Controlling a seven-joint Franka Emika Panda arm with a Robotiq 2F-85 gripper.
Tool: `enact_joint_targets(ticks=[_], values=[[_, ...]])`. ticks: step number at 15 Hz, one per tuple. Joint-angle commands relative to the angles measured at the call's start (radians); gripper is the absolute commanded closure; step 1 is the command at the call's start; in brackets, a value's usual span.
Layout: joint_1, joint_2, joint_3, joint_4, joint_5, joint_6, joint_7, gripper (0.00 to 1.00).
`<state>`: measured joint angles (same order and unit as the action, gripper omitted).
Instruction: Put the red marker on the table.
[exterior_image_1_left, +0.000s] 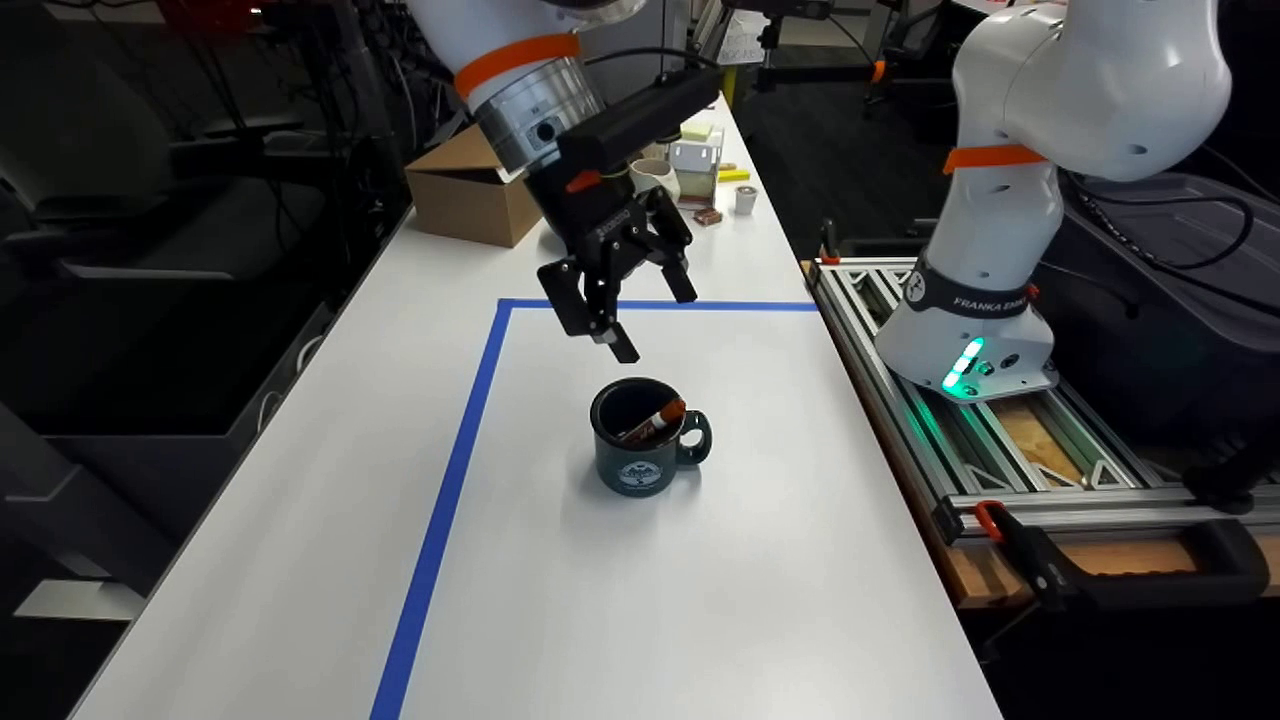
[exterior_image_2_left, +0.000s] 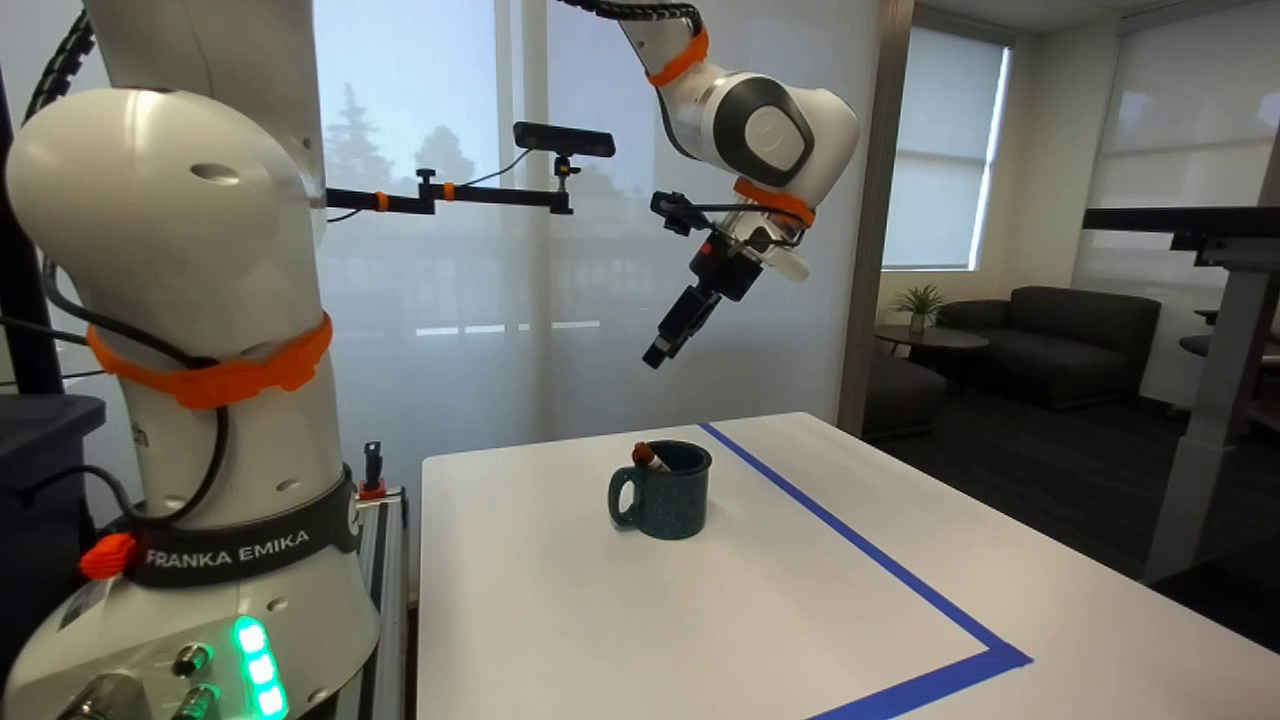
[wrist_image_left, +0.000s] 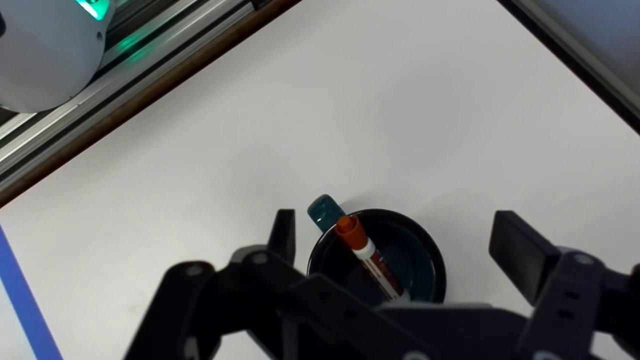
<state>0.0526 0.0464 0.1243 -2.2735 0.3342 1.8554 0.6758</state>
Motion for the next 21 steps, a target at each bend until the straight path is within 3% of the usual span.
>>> enact_joint_targets(ticks=[1, 3, 4, 11, 16, 21], values=[[0.016, 0.019, -0.022, 0.007, -0.065, 0.010, -0.017, 0.00], [0.017, 0.030, -0.030, -0.009, -0.106, 0.072, -0.002, 0.00], [0.015, 0.022, -0.030, -0.002, -0.071, 0.030, -0.009, 0.00], [0.016, 0.032, -0.035, -0.003, -0.075, 0.037, -0.009, 0.00], [0.024, 0.097, -0.038, 0.000, -0.085, 0.118, 0.014, 0.00], [0.041, 0.165, -0.031, 0.012, -0.064, 0.200, -0.062, 0.00]])
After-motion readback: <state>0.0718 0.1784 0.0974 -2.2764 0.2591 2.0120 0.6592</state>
